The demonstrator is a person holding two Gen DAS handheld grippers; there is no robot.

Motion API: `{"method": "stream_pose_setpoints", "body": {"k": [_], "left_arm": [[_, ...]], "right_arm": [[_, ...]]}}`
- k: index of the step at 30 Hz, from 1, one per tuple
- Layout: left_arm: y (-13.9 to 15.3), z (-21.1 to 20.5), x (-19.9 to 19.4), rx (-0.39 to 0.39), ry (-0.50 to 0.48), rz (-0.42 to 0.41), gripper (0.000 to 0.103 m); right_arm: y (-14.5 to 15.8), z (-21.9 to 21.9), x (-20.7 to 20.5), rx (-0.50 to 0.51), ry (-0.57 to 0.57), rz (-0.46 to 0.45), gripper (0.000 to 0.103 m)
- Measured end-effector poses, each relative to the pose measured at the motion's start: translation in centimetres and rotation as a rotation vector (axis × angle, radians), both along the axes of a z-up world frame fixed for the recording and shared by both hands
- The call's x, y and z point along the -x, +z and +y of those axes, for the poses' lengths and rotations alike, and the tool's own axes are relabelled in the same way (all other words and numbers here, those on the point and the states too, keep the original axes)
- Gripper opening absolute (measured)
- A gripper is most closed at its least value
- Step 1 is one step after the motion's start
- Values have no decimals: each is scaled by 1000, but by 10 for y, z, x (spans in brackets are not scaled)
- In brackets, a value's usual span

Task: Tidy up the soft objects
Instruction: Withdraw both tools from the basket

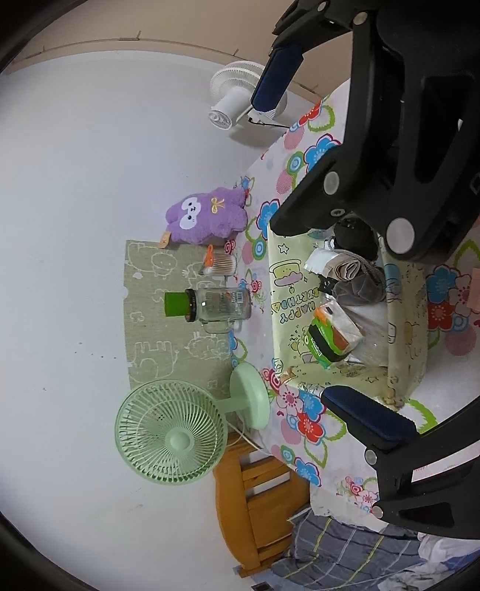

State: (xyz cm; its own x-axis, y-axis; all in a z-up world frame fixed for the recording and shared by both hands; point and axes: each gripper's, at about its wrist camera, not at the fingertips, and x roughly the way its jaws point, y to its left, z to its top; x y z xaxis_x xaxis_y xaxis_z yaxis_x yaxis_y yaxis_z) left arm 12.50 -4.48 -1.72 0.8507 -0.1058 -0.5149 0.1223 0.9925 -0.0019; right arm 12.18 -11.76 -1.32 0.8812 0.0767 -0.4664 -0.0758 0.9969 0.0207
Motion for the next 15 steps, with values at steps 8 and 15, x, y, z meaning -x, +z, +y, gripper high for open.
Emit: {"method": "stream_pose_setpoints", "body": {"k": [8,15], "left_arm": [[8,5,25,10,0,-34,103],[15,5,50,1,-5,-76,103]], "right_arm": [[10,7,25,19,12,-21,101],[18,10,50,25,13,-44,101]]}}
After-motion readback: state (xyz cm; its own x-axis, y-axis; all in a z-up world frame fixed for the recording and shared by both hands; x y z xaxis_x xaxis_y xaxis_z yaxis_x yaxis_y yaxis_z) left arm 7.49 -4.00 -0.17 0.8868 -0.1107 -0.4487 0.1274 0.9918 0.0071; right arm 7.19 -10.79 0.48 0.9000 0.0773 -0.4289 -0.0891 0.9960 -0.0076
